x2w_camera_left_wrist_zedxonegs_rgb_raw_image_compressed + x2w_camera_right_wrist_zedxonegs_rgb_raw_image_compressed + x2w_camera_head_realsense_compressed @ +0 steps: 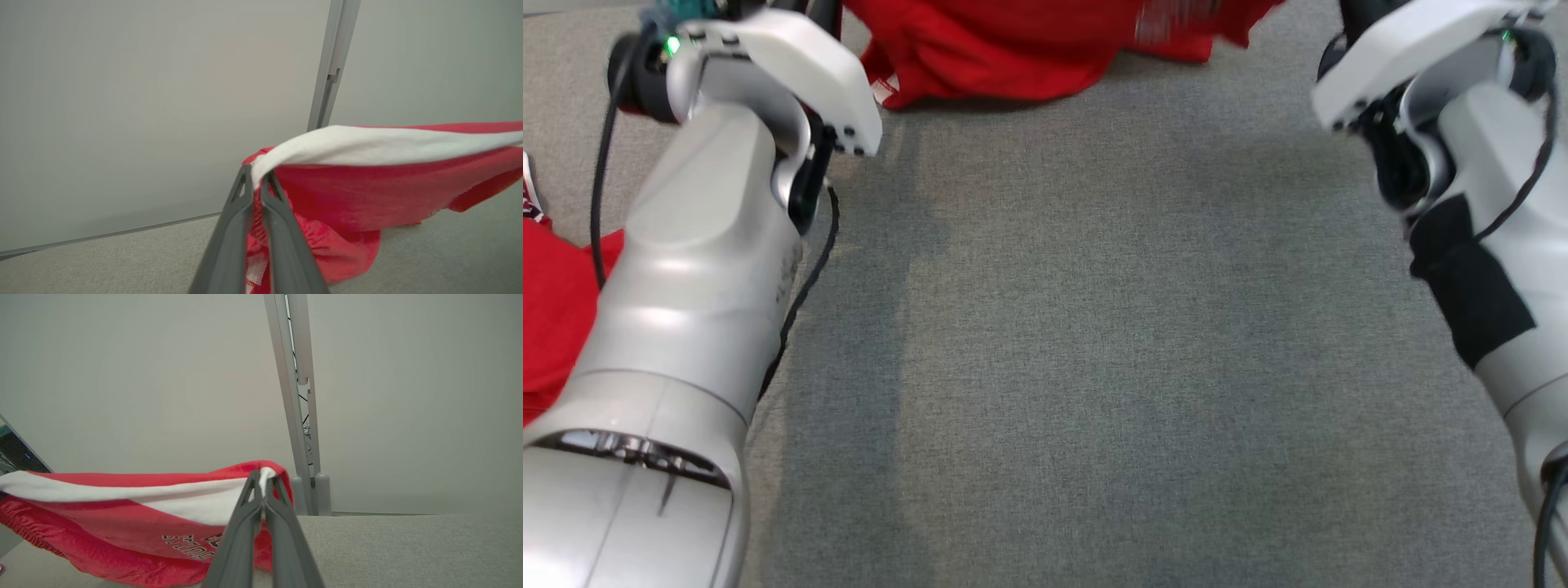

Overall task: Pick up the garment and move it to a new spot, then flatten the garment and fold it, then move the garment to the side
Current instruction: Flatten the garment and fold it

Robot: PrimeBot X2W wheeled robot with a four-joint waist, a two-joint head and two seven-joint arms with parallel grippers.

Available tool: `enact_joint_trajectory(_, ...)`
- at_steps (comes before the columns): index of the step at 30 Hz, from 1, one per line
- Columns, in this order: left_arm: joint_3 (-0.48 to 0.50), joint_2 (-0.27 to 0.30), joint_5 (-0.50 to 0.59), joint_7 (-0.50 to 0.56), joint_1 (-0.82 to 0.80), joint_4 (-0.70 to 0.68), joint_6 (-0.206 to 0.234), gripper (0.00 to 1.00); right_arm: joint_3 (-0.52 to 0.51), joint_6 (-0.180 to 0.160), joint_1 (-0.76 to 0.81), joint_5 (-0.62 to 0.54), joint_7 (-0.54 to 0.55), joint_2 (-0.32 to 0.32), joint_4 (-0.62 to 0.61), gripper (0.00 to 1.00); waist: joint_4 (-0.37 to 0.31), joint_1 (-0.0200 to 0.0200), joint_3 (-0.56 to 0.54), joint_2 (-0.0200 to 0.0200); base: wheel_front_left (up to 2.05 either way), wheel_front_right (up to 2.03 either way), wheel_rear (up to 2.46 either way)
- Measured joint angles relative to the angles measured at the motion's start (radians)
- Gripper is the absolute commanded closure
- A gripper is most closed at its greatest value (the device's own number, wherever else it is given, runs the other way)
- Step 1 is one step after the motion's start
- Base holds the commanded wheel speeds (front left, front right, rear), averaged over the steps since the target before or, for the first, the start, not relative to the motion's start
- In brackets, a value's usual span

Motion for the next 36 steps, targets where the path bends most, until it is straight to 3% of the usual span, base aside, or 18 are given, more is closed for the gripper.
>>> enact_joint_trajectory(6, -0.012, -0.005, -0.016, -0.009, 0.117, 0.011, 0.002, 1.0, 0.067, 0.0, 0.128, 0.052, -0.033, 0.007, -0.01, 1.0, 0.001, 0.0, -0.009, 0.0, 0.0, 0.0, 0.0)
enact_joint_trajectory(10, -0.002, -0.006, -0.011, -0.01, 0.269, -0.11, 0.017, 1.0, 0.07, 0.0, 0.286, 0.068, -0.037, -0.016, -0.079, 1.0, 0.002, 0.0, -0.037, 0.0, 0.0, 0.0, 0.0)
enact_joint_trajectory(15, -0.015, -0.007, 0.047, -0.012, 0.491, -0.279, 0.027, 1.0, -0.028, 0.0, 0.538, 0.034, -0.041, -0.05, -0.265, 1.0, 0.008, 0.0, -0.076, 0.0, 0.0, 0.0, 0.0)
enact_joint_trajectory(16, -0.019, -0.007, 0.083, -0.012, 0.572, -0.356, 0.038, 1.0, -0.072, 0.0, 0.645, -0.007, -0.041, -0.053, -0.342, 1.0, 0.008, 0.0, -0.092, 0.0, 0.0, 0.0, 0.0)
enact_joint_trajectory(22, -0.004, 0.022, 0.146, -0.012, 0.818, -0.573, 0.054, 1.0, -0.199, 0.0, 0.937, -0.12, -0.041, -0.03, -0.527, 1.0, 0.0, 0.0, -0.145, 0.0, 0.0, 0.0, 0.0)
enact_joint_trajectory(29, 0.008, 0.074, 0.173, -0.013, 1.043, -0.756, 0.072, 1.0, -0.256, 0.0, 1.148, -0.206, -0.041, -0.006, -0.683, 1.0, -0.017, 0.0, -0.204, 0.0, 0.0, 0.0, 0.0)
enact_joint_trajectory(36, 0.02, 0.111, 0.162, 0.012, 1.248, -0.945, 0.135, 1.0, -0.349, 0.0, 1.367, -0.29, 0.034, 0.028, -0.869, 1.0, -0.023, 0.0, -0.263, 0.0, 0.0, 0.0, 0.0)
